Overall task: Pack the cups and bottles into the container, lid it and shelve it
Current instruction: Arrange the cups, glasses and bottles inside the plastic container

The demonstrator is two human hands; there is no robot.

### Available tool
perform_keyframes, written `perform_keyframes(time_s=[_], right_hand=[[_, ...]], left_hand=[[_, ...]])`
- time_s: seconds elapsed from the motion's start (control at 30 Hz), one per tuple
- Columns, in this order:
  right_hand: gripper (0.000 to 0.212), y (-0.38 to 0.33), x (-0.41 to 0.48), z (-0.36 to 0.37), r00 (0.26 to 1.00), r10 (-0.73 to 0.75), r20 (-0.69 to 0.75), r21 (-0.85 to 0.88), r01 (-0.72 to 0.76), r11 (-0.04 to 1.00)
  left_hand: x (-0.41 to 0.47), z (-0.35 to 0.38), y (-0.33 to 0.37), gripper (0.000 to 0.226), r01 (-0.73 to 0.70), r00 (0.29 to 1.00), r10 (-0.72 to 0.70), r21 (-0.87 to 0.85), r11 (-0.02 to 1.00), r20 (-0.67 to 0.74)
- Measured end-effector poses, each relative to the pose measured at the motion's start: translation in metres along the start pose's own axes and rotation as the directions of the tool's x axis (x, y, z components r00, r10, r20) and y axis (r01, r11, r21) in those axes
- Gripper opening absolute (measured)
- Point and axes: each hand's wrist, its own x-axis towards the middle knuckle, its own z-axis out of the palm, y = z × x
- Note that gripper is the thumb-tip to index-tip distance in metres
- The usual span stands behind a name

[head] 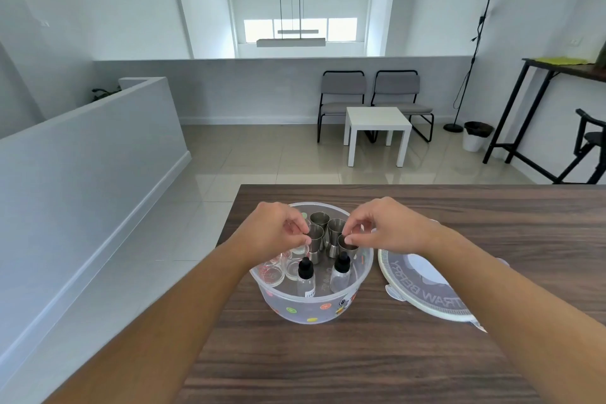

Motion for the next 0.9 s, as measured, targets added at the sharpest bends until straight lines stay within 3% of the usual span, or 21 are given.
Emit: perform_keyframes(time_s=[0.23,0.6,0.9], right_hand=[[0.017,0.004,0.007,0.011,0.997,0.044,0.064,-0.325,-0.021,0.945],[0.01,0.009,0.017,0.022,0.999,-0.054,0.006,-0.61,0.047,0.791],[0.009,0.01,0.022,0.026,0.999,-0.039,0.027,-0.635,0.047,0.771]], left_hand=[[0.031,0.018,-0.001,0.017,-0.025,0.988,-0.021,0.293,0.956,0.153],[0.042,0.029,-0.004,0.01,-0.043,0.988,-0.011,0.344,0.938,0.153],[0.04,0.03,-0.01,0.011,-0.05,0.991,0.008,0.312,0.949,0.137]])
